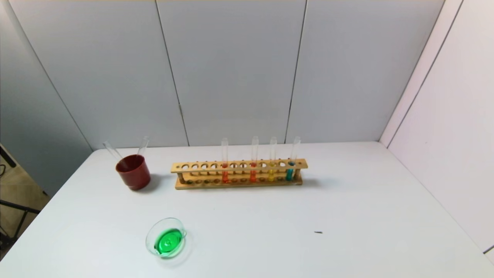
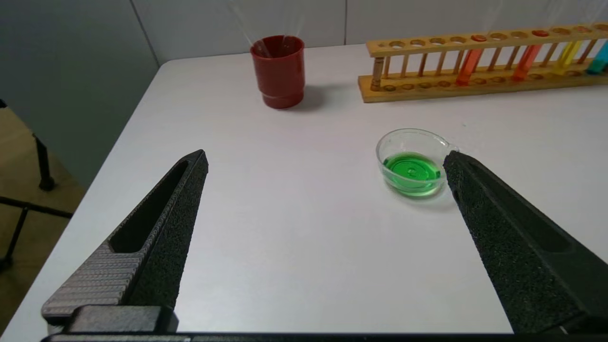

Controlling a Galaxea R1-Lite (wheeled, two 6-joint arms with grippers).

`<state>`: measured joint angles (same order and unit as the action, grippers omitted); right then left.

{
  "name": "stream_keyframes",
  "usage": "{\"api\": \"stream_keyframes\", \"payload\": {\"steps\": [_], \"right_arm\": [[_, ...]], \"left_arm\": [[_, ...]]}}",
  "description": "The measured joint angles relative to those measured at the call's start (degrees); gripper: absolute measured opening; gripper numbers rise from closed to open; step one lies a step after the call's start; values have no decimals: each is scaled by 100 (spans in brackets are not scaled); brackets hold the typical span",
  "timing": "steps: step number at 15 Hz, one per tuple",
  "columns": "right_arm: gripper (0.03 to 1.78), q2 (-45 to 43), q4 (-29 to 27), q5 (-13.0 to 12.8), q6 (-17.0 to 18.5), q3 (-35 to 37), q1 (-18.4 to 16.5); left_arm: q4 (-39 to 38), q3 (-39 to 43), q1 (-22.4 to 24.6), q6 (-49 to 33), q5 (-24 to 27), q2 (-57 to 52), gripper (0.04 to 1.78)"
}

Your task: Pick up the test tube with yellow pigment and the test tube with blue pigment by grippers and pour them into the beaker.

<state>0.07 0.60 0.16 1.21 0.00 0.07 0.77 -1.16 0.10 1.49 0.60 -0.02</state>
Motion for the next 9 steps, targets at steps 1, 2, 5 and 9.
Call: {"api": "stream_keyframes", "payload": {"steps": [1, 2, 5, 9], "right_arm": [[174, 0, -2, 0, 0, 0, 0], [174, 0, 0, 0, 0, 0, 0], [174, 0, 0, 0, 0, 0, -2], [174, 0, 0, 0, 0, 0, 2]], "left_arm": [[-26, 56, -5, -72, 9, -5, 175], [-30, 85, -7, -135, -18, -9, 175], [-33, 113, -7, -228, -62, -11, 175], [-33, 116, -2, -208, -65, -11, 175]]}}
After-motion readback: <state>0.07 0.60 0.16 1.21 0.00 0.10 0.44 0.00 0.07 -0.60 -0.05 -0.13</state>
